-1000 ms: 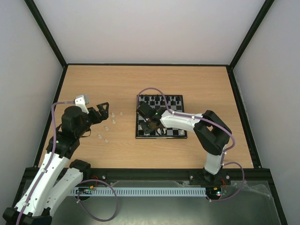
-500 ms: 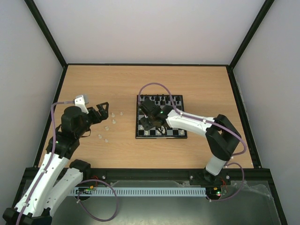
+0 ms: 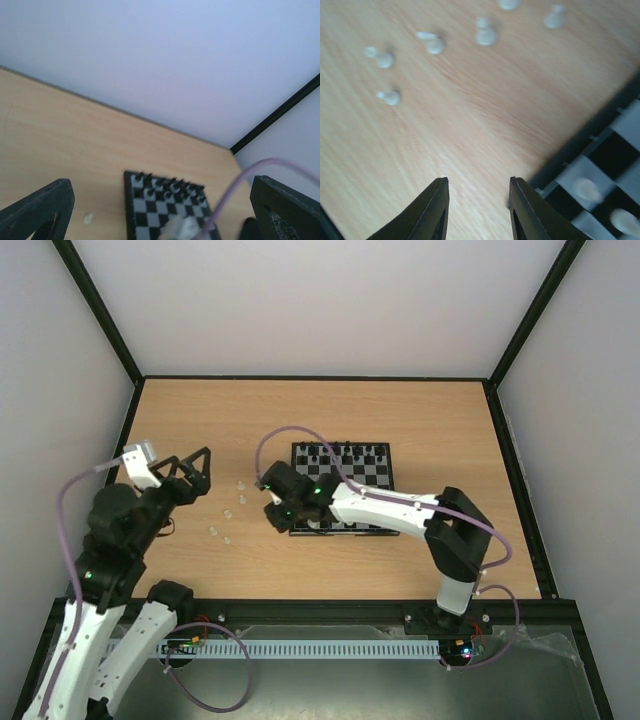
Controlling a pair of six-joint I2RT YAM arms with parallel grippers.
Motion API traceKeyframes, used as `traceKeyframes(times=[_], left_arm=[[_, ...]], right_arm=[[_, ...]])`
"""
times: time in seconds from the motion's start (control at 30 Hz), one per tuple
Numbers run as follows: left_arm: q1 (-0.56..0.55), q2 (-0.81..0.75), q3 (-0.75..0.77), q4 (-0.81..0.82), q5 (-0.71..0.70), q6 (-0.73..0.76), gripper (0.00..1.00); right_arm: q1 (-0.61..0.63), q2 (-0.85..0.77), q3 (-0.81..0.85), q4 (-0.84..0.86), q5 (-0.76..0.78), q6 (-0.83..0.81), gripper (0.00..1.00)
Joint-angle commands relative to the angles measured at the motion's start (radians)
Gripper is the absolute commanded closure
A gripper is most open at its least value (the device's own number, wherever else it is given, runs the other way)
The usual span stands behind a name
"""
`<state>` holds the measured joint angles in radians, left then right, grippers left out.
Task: Set up the chess pieces on the board
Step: Pick up the chess piece at the center of the board.
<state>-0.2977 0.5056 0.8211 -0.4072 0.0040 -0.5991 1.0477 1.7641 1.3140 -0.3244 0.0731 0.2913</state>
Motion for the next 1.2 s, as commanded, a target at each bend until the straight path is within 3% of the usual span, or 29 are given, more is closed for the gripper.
traceKeyframes(times=[0.0,0.4,0.8,1.0,1.17], left_arm=[[0.005,-0.079,0.084,-0.032,-0.011,-0.018,0.00],[0.005,-0.197,0.139,-0.090,-0.015,-0.011,0.01],[0.004,-0.205,0.135,-0.113,-0.021,0.009,0.01],[0.004,-0.205,0.124,-0.108,-0.022,0.009,0.01],[0.004,-0.203,0.120,-0.107,-0.019,0.008,0.01]], right_arm=[[0.053,0.113,0.103,0.007,-0.110,-0.012,0.66],[0.157,0.434,0.433,-0.058,-0.114,-0.042,0.66],[0.177,0.569,0.594,-0.125,-0.049,-0.043,0.67],[0.178,0.598,0.610,-0.135,-0.033,-0.043,0.71],[0.176,0.610,0.611,-0.141,-0.023,-0.045,0.85]])
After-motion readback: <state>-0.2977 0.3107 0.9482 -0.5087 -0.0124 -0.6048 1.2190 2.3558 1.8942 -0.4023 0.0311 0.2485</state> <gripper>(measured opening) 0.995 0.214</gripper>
